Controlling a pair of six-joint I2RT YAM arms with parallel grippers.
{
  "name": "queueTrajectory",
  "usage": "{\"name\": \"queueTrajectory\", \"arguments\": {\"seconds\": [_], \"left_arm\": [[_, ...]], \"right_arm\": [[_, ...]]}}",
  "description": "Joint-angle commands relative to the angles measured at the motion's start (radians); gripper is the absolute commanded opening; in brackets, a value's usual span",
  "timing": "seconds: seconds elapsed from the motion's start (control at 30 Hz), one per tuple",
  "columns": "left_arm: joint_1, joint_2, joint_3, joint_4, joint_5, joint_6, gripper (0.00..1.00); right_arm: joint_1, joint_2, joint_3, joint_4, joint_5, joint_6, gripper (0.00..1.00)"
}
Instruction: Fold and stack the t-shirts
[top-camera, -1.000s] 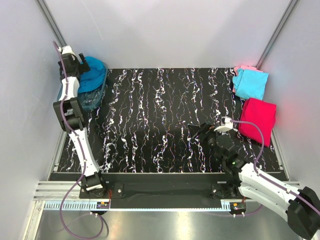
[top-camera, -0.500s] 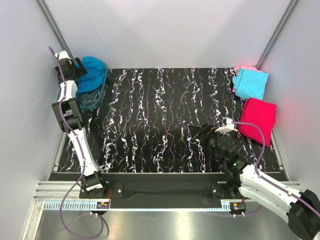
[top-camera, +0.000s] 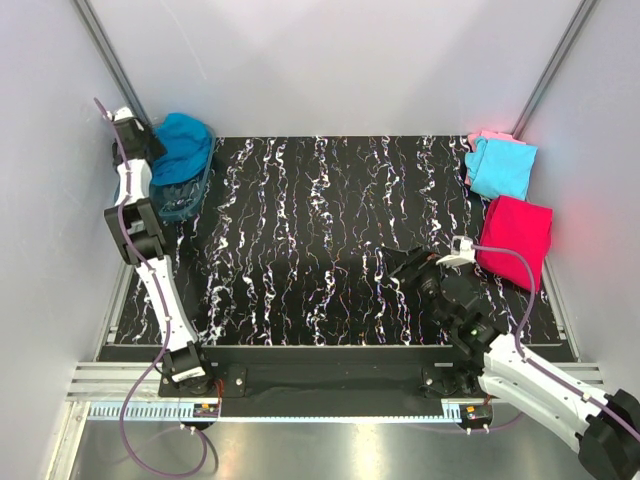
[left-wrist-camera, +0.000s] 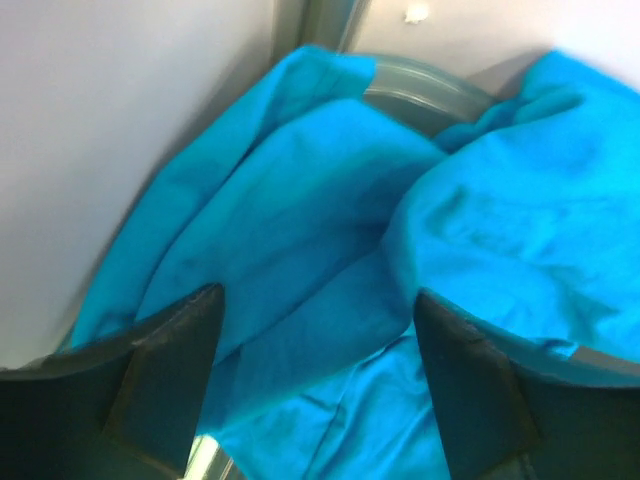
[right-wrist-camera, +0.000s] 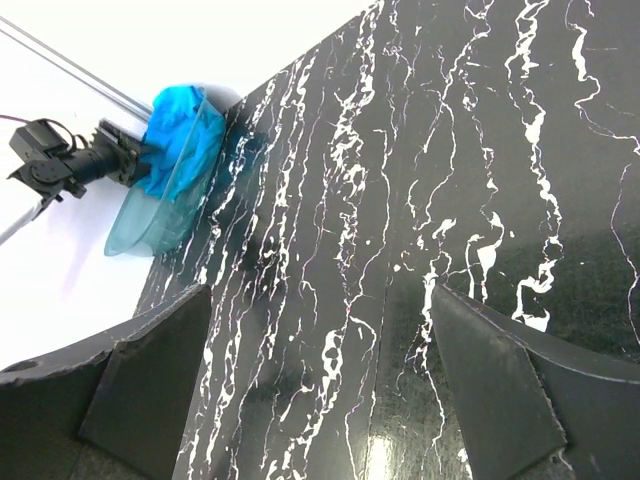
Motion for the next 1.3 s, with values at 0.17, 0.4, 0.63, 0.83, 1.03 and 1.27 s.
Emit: {"name": "queueTrajectory", "arguments": {"seconds": [0.17,0.4,0.63,0.83,1.03,1.27], "left_arm": [[0.029,-0.038,-0.006,-0.079,-0.049,-0.04,0.0],[0.014,-0.215,-0.211,-0.076,0.058,-0.087,0.0],[-0.051,-0.587,-0.461,-0.022,0.121,-0.172,0.0],[-0.159,-0.894,-0.742,0.082,0.115,-0.305,0.0],[-0.353,-1.066,-0.938,0.016,0.095,-0.364,0.0],[-0.8,-1.29,-1.295,0.035,-0.121,-0.353,0.0]], "right_arm": [[0.004,-0.103,-0.017,-0.034,0.038,0.007,0.97],[0.004,-0.08,-0.012,-0.022,0.013,0.015,0.98],[0.004,-0.011,0.002,-0.012,0.01,0.013,0.97],[0.004,0.032,0.008,-0.009,0.016,0.021,0.97],[0.004,0.057,0.011,-0.002,0.021,0.019,0.97],[0.006,0.091,0.018,-0.003,0.027,0.027,0.97]]}}
